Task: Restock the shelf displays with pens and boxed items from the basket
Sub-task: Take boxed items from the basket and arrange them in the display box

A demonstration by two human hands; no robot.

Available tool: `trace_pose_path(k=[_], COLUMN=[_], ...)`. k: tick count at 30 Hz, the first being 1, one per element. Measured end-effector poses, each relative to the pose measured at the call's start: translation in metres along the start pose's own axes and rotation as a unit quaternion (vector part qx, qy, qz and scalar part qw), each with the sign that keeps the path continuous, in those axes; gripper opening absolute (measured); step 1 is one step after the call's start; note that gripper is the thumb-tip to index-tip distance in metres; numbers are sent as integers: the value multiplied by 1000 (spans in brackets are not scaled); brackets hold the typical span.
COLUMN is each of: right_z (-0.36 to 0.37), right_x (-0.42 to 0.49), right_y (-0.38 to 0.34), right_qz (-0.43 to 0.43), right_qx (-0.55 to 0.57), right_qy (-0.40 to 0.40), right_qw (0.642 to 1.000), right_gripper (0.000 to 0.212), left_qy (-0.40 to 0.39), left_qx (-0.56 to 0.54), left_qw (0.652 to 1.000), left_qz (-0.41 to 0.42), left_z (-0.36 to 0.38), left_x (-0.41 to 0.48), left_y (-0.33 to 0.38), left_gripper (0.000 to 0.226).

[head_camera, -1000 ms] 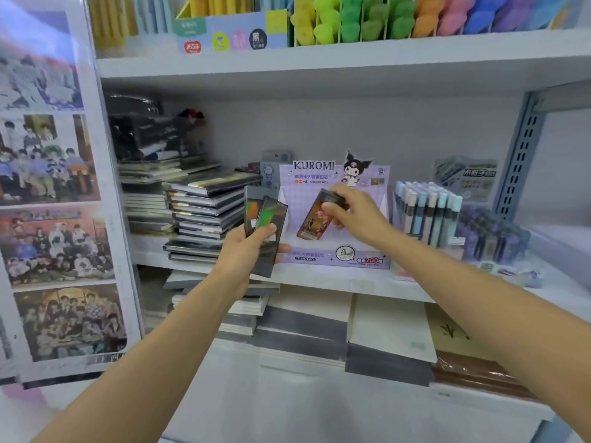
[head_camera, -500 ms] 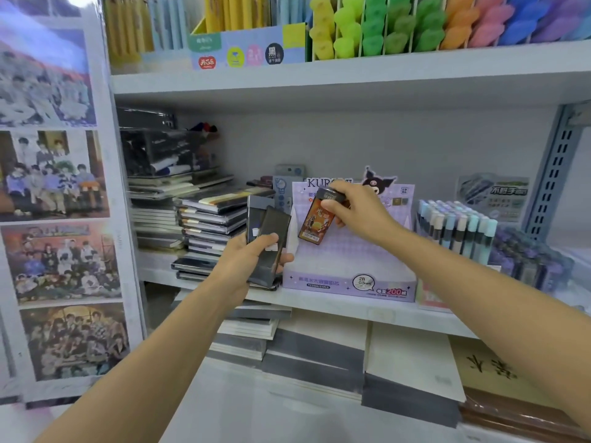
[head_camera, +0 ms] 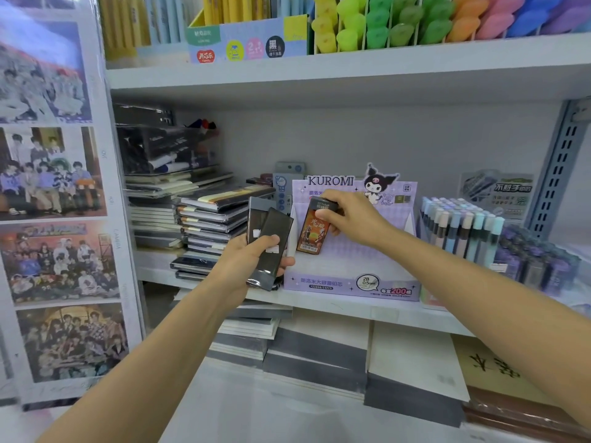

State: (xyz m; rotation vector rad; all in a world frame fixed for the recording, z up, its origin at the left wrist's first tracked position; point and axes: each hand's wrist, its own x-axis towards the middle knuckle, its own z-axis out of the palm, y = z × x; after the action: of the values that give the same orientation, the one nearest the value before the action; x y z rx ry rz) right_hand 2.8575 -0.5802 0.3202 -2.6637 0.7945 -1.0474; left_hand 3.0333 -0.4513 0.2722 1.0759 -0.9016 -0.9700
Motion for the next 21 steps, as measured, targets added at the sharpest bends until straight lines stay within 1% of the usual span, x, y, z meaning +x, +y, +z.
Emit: trace_pose_path(k=[3,6,9,12,14,17,19,21], right_z=[0,-3,2,2,3,10,15,21], right_x=[1,6,9,15,18,13,7,4], right_y=[2,0,-2,-7,-11,-10,-7,-3], right_qz=[1,13,21,17,9,-5,-13,-32], right_qx=[15,19,0,-39,-62,-39,-23,-35], right_qy=[-13,-38,-66,-105,-84,-6,22,30], right_qw=[1000,999,998,994,995,999,999,998], right_gripper=[7,10,12,9,9,25,24,20], left_qy=[5,10,7,4,3,3,2,1], left_qx=[6,8,9,5,-1,-2,-3,-3], left_qw=[1000,1000,1000,1000,1000,1000,1000,1000], left_qz=[-6,-9,-11,-16,-21,-23,-25,-24], left_z=[1,1,1,1,1,0,0,0], left_x=[0,0,0,0,0,0,0,1], left_y=[1,1,2,2,3,2,2,1], left_gripper=[12,12,18,23,24,21,19,20])
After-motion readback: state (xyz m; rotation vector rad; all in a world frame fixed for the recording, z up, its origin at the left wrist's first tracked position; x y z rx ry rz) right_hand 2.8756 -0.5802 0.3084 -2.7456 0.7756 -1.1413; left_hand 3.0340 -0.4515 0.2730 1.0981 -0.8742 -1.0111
